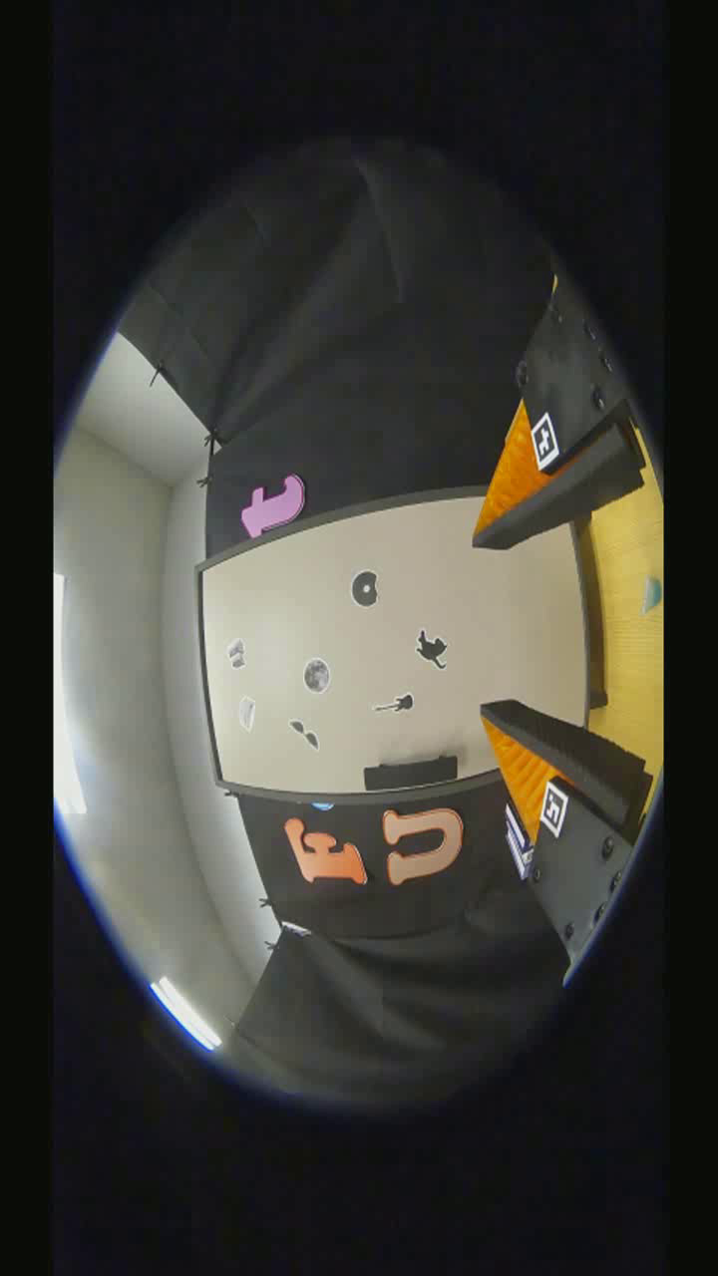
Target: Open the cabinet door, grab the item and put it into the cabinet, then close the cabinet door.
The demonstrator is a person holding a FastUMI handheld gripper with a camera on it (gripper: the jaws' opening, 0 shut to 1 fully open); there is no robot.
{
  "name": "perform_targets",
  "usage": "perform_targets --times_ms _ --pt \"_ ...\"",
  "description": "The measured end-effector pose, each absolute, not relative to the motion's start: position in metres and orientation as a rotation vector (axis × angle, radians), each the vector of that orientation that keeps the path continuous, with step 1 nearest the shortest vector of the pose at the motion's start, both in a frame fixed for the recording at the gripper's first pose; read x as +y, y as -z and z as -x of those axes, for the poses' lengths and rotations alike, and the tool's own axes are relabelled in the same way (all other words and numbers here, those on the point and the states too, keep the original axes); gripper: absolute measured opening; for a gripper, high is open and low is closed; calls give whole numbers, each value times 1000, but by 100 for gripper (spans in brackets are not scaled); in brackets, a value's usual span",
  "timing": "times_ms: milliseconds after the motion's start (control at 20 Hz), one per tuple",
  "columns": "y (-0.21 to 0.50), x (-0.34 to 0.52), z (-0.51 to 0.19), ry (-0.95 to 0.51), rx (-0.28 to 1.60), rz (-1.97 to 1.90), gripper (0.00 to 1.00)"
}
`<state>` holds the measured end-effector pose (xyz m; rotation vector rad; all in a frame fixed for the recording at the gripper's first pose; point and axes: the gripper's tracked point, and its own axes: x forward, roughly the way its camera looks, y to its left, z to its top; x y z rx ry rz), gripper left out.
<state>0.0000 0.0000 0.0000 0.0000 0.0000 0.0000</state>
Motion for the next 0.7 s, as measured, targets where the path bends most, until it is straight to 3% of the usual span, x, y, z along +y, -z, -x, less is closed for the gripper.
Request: perform_targets --times_ms 700 --pt "0 2 -2 14 -1 3 97"
